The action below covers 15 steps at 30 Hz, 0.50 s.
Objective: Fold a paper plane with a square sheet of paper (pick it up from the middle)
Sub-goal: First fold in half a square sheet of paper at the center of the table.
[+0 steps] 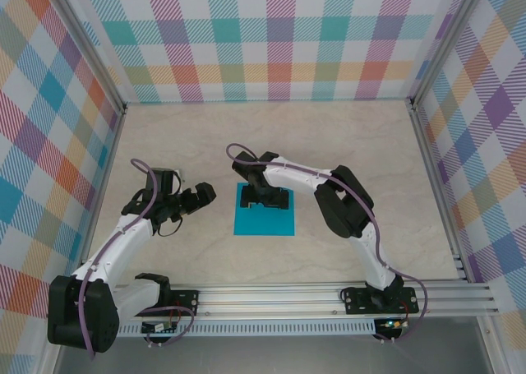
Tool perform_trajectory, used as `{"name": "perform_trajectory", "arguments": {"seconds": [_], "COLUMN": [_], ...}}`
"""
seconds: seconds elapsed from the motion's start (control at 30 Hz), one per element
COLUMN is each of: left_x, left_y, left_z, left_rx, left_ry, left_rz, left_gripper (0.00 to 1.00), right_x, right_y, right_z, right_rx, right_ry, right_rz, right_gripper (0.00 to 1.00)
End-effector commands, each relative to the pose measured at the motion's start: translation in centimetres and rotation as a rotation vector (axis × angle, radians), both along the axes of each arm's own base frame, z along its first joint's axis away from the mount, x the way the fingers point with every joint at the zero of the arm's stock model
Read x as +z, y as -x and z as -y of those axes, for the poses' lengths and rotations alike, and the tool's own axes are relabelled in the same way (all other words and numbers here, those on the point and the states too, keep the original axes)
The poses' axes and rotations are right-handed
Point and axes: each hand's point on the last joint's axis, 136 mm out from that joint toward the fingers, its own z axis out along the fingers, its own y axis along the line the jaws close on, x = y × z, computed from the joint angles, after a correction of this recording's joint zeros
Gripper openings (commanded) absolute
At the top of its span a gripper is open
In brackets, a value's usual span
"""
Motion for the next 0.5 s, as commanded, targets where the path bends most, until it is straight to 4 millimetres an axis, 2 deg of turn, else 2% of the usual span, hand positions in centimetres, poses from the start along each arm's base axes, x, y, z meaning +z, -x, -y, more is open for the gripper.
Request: {"name": "perform_trajectory", "arguments": {"seconds": [0.0, 0.27, 0.47], "left_x": [0.99, 0.88, 0.98], "left_y": [-0.24, -0.11, -0.09], "left_z": [0.35, 0.26, 0.29], "left_rx": [-0.02, -0.018, -0.02], "left_ry": [0.011, 0.007, 0.007], "left_rz": [0.01, 0.004, 0.006], "left_gripper": [1.0, 1.0, 1.0], "right_x": [-5.69, -6.39, -6.08], "right_y": [3.37, 3.67, 3.45], "right_z": [2.78, 2.59, 2.32], "right_rx": [-0.017, -0.016, -0.004], "right_ry": [0.143, 0.129, 0.115], "right_rz": [-0.148, -0.16, -0.15], "right_gripper": [0.98, 0.95, 0.91]}}
